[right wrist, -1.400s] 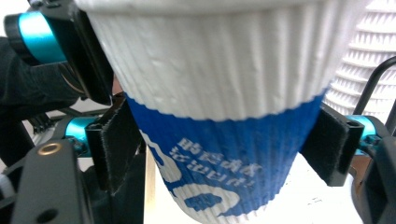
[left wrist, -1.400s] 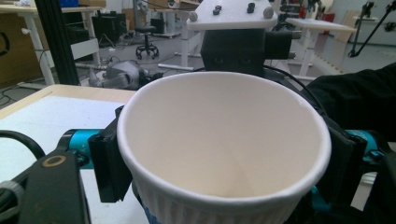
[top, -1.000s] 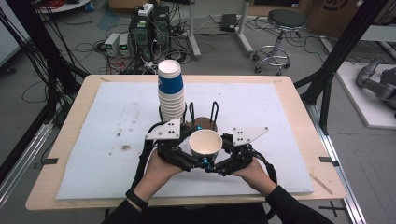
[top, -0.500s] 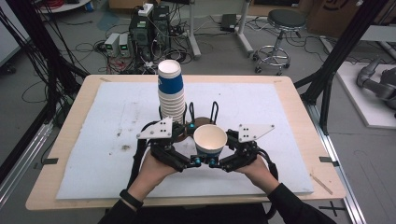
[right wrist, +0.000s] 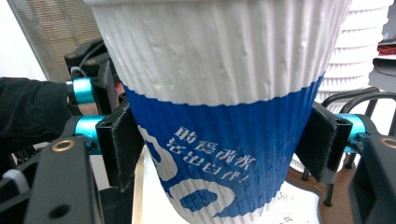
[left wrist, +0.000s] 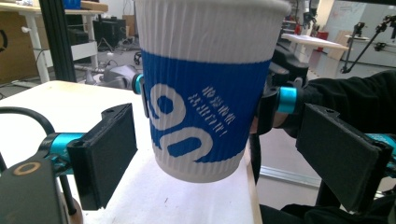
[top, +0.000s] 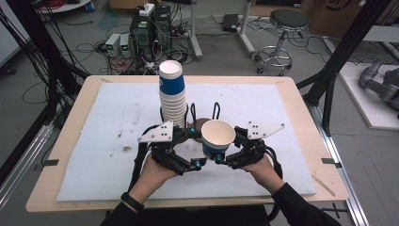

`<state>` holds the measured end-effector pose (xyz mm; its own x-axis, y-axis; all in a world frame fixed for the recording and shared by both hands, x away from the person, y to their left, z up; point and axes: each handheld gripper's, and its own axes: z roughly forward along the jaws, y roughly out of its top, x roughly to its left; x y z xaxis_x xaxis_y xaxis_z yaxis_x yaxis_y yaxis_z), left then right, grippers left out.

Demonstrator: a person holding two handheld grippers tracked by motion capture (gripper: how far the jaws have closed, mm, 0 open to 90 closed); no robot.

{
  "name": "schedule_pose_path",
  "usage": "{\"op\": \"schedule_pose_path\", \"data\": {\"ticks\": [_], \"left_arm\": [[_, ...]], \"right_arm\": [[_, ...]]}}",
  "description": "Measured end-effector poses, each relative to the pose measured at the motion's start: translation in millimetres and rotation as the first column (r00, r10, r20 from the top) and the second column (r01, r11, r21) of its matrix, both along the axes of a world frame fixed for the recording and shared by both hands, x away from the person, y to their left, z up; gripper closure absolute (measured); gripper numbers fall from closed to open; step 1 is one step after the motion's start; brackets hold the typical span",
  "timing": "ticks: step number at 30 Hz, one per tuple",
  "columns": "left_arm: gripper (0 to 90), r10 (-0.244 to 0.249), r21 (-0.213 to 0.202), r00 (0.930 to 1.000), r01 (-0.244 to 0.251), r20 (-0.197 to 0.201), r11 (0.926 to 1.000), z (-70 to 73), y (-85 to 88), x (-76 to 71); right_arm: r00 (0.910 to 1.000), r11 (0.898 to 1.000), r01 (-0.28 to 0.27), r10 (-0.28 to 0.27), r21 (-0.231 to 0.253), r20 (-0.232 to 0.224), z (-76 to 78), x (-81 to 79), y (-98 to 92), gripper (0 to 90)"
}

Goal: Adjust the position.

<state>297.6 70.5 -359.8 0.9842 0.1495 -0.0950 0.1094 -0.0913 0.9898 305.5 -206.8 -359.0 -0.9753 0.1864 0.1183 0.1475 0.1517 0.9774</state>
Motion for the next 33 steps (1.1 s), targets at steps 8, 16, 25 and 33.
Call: {"op": "schedule_pose_path", "data": {"ticks": [8,16,25,33], "left_arm": [[12.4,0.01,0.051,1.0,-0.009,-0.001,0.9986,-8.9,-12.4,-2.2],[13.6,0.016,0.074,0.9997,-0.014,-0.018,0.9971,-14.6,-21.7,-1.7],[24.7,0.001,0.087,0.9999,0.0,-0.011,0.9962,-17.4,-28.2,-3.5],[30.0,0.0,0.082,0.9999,0.001,-0.015,0.9967,-18.5,-27.2,-3.2]], "right_arm": [[0.9999,1.0,-0.008,0.008,0.021,-0.007,0.7,-1.0,1.1,25.9],[0.9996,1.0,-0.021,0.021,0.024,-0.017,0.3,-4.1,5.0,26.0],[0.9991,0.999,-0.04,0.041,0.02,-0.012,-1.2,-6.3,10.0,26.0],[0.9989,0.999,-0.046,0.046,0.018,-0.011,-1.4,-7.0,11.1,26.1]]}}
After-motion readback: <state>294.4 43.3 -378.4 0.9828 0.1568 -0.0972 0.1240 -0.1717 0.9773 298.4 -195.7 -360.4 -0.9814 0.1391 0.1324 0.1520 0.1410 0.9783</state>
